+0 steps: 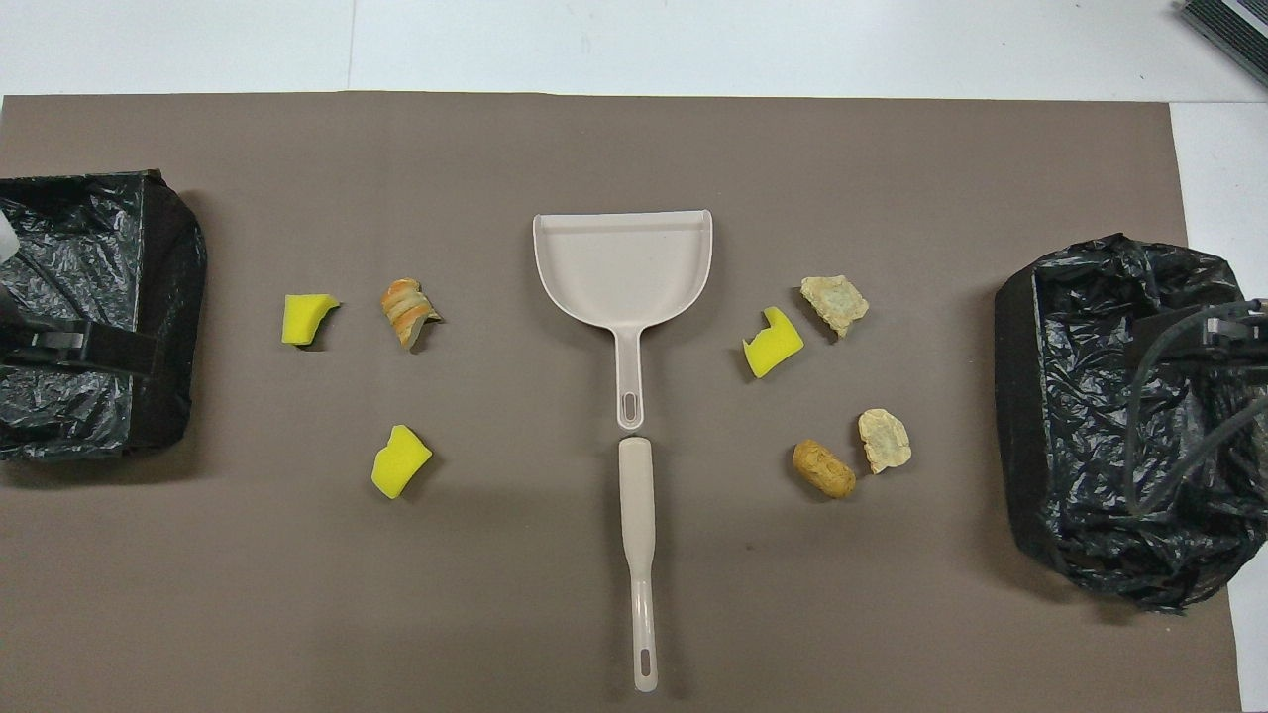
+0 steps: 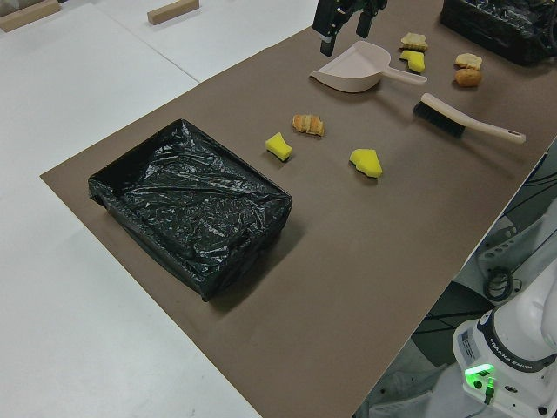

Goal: Sweep and dump trash in bin

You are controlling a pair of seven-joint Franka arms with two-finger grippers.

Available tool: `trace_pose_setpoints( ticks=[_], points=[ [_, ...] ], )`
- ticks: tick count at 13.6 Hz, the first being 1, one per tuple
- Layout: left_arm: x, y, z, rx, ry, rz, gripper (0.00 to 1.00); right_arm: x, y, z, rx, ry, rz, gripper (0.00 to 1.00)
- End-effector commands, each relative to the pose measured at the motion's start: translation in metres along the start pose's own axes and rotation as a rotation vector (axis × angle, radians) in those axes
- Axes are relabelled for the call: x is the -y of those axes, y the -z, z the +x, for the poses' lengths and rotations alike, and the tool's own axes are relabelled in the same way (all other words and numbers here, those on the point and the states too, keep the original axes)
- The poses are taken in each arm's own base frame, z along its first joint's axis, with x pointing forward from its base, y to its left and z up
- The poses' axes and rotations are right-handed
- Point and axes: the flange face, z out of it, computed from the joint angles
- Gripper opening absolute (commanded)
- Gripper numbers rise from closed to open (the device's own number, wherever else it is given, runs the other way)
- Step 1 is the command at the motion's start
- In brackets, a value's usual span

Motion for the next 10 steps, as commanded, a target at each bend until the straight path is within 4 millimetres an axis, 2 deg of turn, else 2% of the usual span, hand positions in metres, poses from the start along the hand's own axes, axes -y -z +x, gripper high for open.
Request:
trace_pose_setpoints(
  ticks=[1, 7, 10],
  points=[
    [0.016, 0.004, -0.010, 0.002, 0.036, -0.015, 1.00, 0.001, -0.004, 0.002, 0.021, 0.000, -0.005, 1.00],
    [0.012, 0.001, -0.010, 0.013, 0.028, -0.015, 1.00, -0.002, -0.002, 0.003, 0.014, 0.035, -0.006, 1.00],
    [0.011, 0.000, -0.010, 0.017, 0.027, -0.015, 1.00, 0.010, -0.003, 0.002, 0.011, 0.031, -0.008, 1.00]
  ],
)
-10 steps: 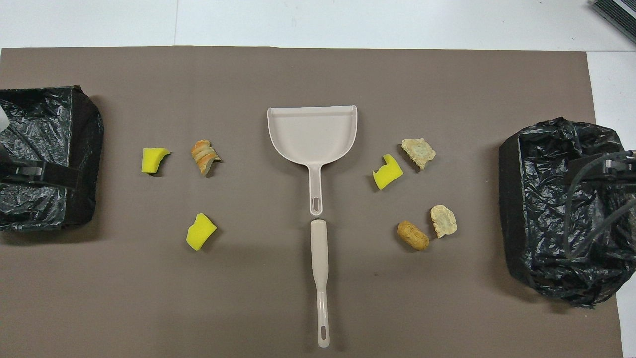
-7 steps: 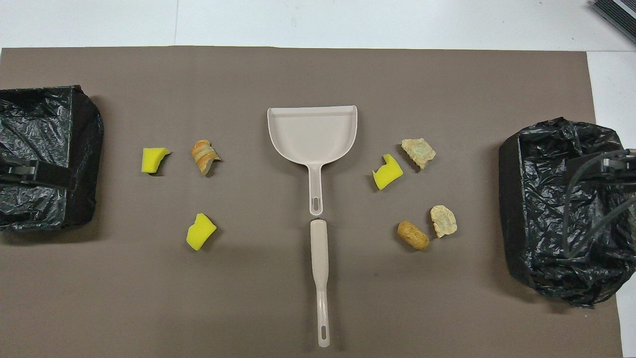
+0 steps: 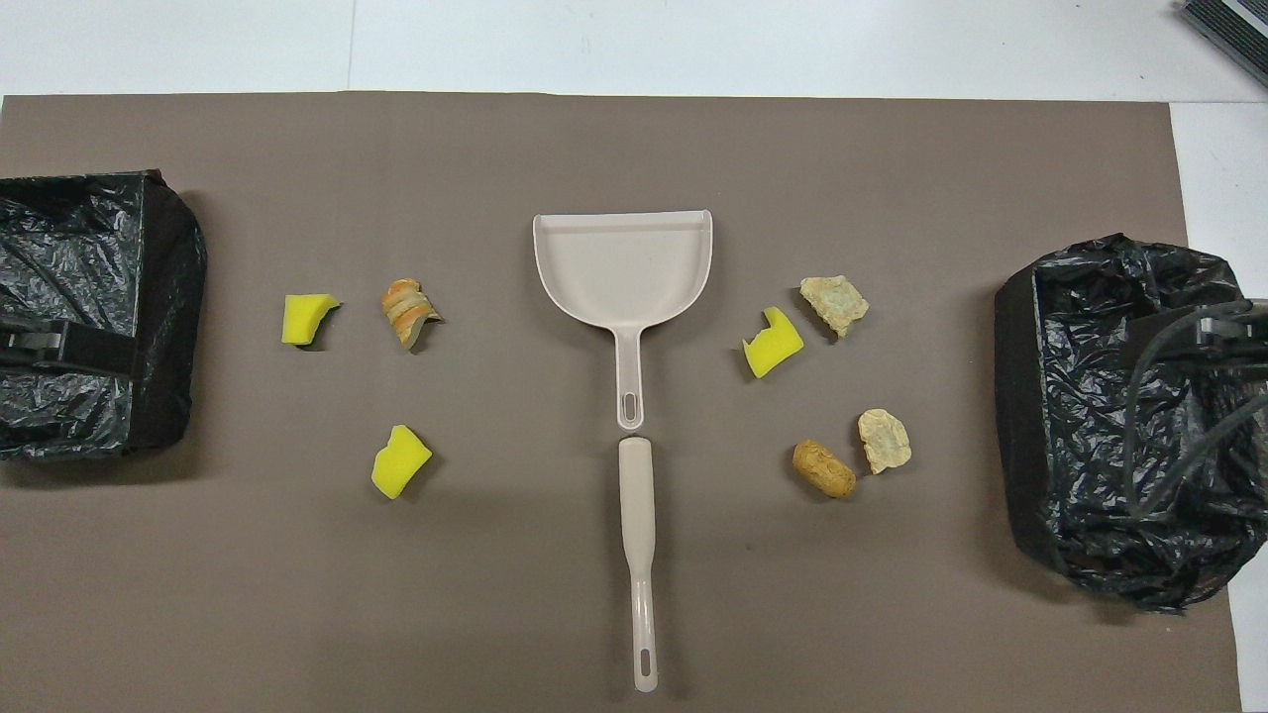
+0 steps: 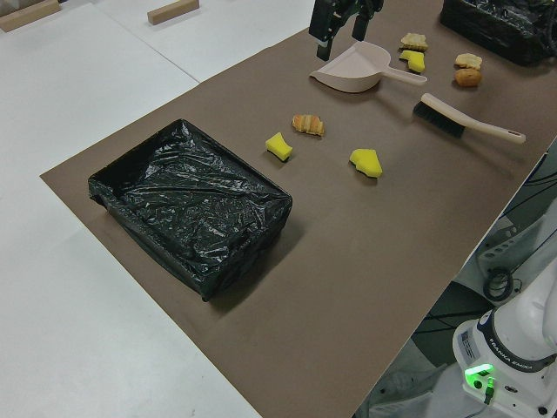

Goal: Sweep and dump trash in bin

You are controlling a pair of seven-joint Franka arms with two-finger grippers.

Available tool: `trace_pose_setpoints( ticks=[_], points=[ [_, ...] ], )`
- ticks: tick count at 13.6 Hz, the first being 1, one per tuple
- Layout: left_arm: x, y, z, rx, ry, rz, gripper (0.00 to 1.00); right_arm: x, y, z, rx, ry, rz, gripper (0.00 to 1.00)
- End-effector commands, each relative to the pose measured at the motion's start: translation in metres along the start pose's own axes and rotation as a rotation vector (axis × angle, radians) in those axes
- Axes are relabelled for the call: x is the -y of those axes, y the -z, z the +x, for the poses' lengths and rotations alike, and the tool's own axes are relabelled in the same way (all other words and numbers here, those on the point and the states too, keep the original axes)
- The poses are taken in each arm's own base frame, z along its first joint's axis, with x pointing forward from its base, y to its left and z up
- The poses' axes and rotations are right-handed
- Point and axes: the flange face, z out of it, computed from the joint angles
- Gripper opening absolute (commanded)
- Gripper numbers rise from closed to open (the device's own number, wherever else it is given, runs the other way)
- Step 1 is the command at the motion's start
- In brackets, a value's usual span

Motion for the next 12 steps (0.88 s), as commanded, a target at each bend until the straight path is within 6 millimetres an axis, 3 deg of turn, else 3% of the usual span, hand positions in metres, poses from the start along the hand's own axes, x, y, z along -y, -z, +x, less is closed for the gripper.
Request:
trace_pose_setpoints(
  ticks=[1, 4, 6, 9, 12],
  points=[
    [-0.002, 0.000, -0.009, 0.011, -0.001, -0.012, 1.00, 0.006, -0.003, 0.000, 0.026, -0.024, -0.009, 1.00],
    [-0.002, 0.001, -0.010, 0.011, -0.003, -0.012, 1.00, 0.019, -0.005, 0.014, 0.044, -0.067, -0.015, 1.00],
    [-0.002, 0.001, -0.010, 0.014, -0.004, -0.012, 1.00, 0.048, -0.020, 0.036, 0.049, -0.071, 0.040, 1.00],
    [-0.003, -0.001, -0.011, 0.019, -0.007, -0.013, 1.00, 0.115, -0.035, 0.062, -0.012, -0.069, 0.058, 1.00],
    [-0.004, -0.009, -0.010, 0.028, -0.013, -0.013, 1.00, 0.216, -0.078, 0.066, -0.044, -0.088, 0.077, 1.00]
  ],
)
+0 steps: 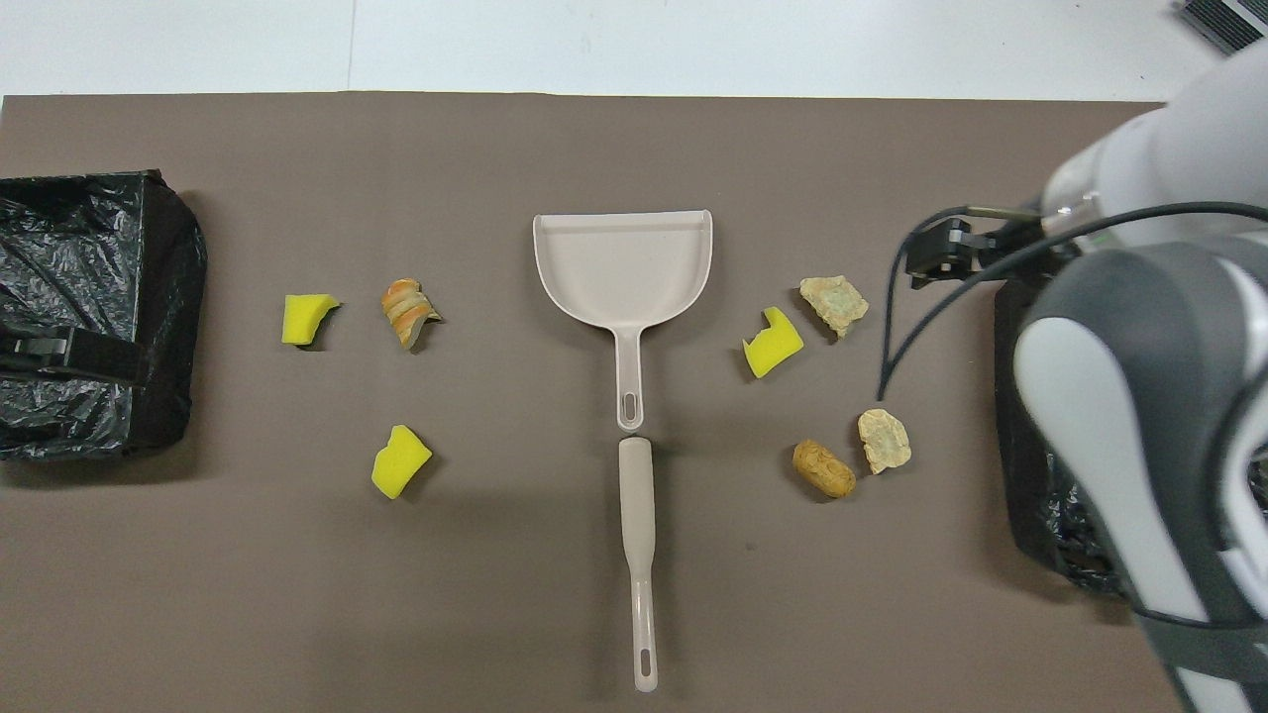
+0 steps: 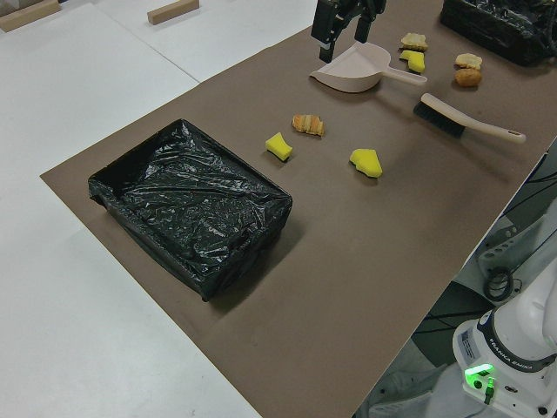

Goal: Sweep and dump trash in bin

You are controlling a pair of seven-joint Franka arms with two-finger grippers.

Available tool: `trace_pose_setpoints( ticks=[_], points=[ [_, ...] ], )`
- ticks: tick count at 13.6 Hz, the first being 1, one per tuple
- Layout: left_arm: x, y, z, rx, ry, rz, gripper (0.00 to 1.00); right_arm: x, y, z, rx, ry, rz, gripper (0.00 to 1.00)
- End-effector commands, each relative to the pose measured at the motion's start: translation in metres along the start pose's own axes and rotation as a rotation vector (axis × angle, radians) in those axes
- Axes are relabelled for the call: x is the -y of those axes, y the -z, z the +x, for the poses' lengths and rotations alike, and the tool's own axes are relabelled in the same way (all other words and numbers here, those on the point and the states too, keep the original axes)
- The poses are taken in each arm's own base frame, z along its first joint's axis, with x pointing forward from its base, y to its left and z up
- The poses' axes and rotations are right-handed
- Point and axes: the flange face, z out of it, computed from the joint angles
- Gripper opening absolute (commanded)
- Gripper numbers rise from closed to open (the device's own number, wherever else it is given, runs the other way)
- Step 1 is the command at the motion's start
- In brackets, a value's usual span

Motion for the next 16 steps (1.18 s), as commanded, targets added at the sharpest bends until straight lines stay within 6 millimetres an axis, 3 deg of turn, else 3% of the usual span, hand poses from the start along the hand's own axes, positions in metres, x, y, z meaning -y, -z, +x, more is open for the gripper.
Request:
trace_pose_setpoints(
  ticks=[1, 3, 9, 11, 14, 15, 16],
  points=[
    [-0.002, -0.008, -0.007, 0.010, -0.005, -0.013, 1.00, 0.071, -0.038, 0.004, -0.020, -0.047, 0.044, 1.00],
    [-0.005, -0.020, -0.004, 0.029, -0.004, -0.033, 1.00, 0.111, -0.068, -0.001, -0.011, -0.031, 0.116, 1.00],
    [-0.010, -0.069, 0.000, 0.027, -0.015, -0.043, 1.00, 0.205, -0.173, -0.050, 0.040, -0.025, 0.075, 1.00],
    [-0.010, -0.081, 0.001, 0.019, -0.015, -0.042, 1.00, 0.216, -0.208, -0.070, 0.044, -0.007, 0.057, 1.00],
    [-0.008, -0.083, 0.001, 0.021, -0.011, -0.043, 1.00, 0.215, -0.219, -0.074, 0.038, -0.002, 0.060, 0.99],
    [-0.009, -0.084, 0.001, 0.022, -0.013, -0.043, 1.00, 0.214, -0.220, -0.075, 0.040, 0.000, 0.058, 0.90],
    [-0.010, -0.089, -0.001, 0.032, -0.013, -0.043, 1.00, 0.214, -0.219, -0.075, 0.045, 0.000, 0.054, 0.73]
  ],
)
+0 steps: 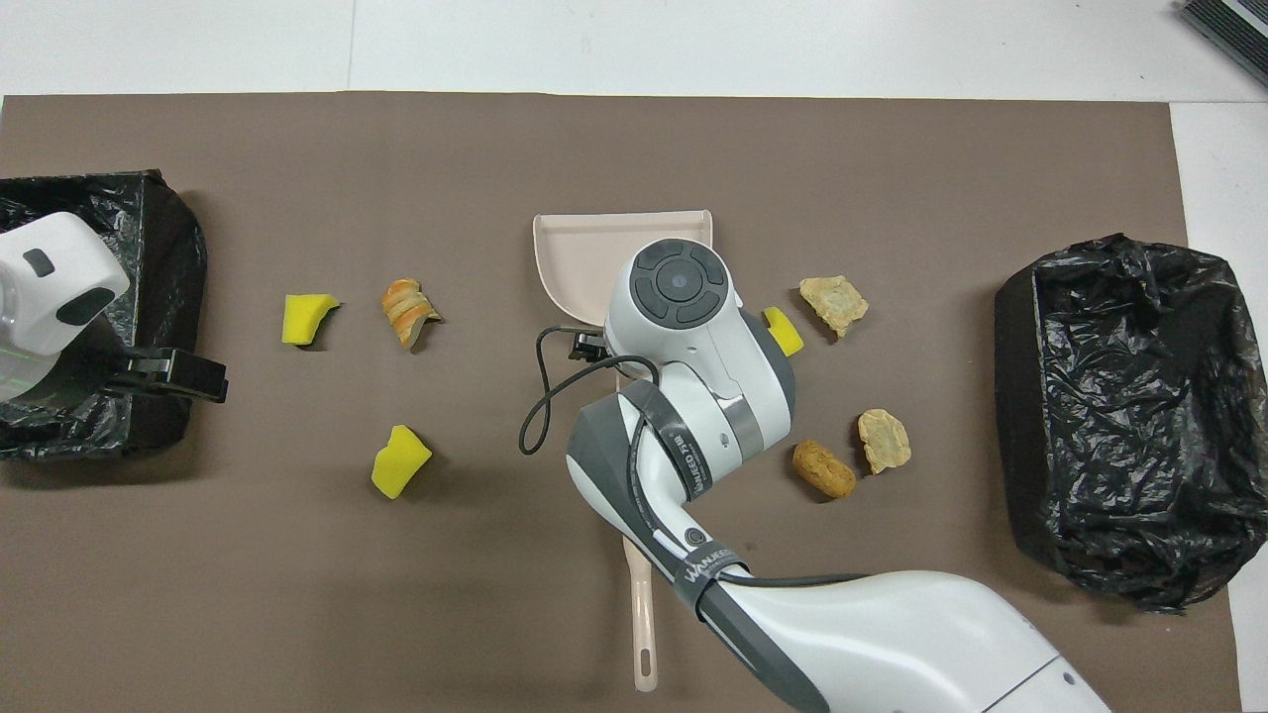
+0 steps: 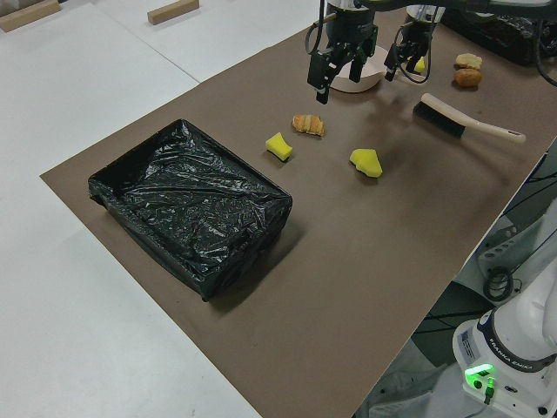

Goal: Sweep and dump trash in bin

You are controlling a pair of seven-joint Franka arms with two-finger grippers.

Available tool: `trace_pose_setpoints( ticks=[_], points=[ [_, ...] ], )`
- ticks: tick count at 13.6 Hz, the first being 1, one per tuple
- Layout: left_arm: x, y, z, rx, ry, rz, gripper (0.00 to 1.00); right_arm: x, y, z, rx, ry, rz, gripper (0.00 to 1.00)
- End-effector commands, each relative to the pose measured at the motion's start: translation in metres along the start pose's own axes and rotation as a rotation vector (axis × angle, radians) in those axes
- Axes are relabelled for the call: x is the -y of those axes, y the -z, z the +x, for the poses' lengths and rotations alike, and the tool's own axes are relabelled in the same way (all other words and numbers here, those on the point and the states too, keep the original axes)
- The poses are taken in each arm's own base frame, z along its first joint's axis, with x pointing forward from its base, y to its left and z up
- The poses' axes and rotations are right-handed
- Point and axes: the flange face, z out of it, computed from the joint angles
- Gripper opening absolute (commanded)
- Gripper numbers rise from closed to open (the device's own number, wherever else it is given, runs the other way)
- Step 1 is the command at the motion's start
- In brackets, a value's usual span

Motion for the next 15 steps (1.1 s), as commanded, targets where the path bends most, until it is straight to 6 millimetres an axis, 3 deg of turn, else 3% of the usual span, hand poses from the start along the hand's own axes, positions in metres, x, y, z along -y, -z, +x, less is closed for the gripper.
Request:
trace_pose_setpoints(
  ticks=[1, 2, 3, 4, 5, 8, 9, 13, 15],
  points=[
    [-0.004, -0.011, -0.009, -0.006, -0.012, -0.011, 1.00, -0.006, 0.007, -0.002, -0.007, -0.013, 0.002, 0.60],
    [-0.008, -0.013, -0.011, -0.026, -0.017, -0.013, 1.00, -0.004, 0.010, -0.002, -0.010, -0.010, 0.003, 0.54],
    [-0.012, -0.021, -0.014, -0.045, -0.018, -0.023, 1.00, -0.005, 0.012, -0.002, -0.013, -0.010, 0.002, 0.40],
    [-0.021, -0.027, -0.019, -0.071, -0.028, -0.034, 1.00, -0.004, 0.011, -0.002, -0.010, -0.015, 0.000, 0.05],
    [-0.022, -0.032, -0.024, -0.088, -0.024, -0.043, 1.00, -0.004, 0.011, -0.003, -0.008, -0.015, 0.000, 0.00],
    [-0.040, -0.047, -0.027, -0.079, -0.058, -0.045, 1.00, -0.011, 0.026, 0.008, -0.015, 0.008, 0.008, 0.00],
    [-0.049, -0.054, -0.030, -0.067, -0.078, -0.044, 1.00, -0.019, 0.040, 0.013, -0.017, 0.075, 0.026, 0.00],
    [-0.092, -0.100, -0.068, -0.111, -0.157, -0.031, 1.00, -0.081, 0.109, 0.042, -0.059, 0.277, 0.048, 0.00],
    [-0.128, -0.112, -0.082, -0.091, -0.182, -0.031, 1.00, -0.122, 0.131, 0.059, -0.064, 0.370, 0.041, 0.00]
  ],
)
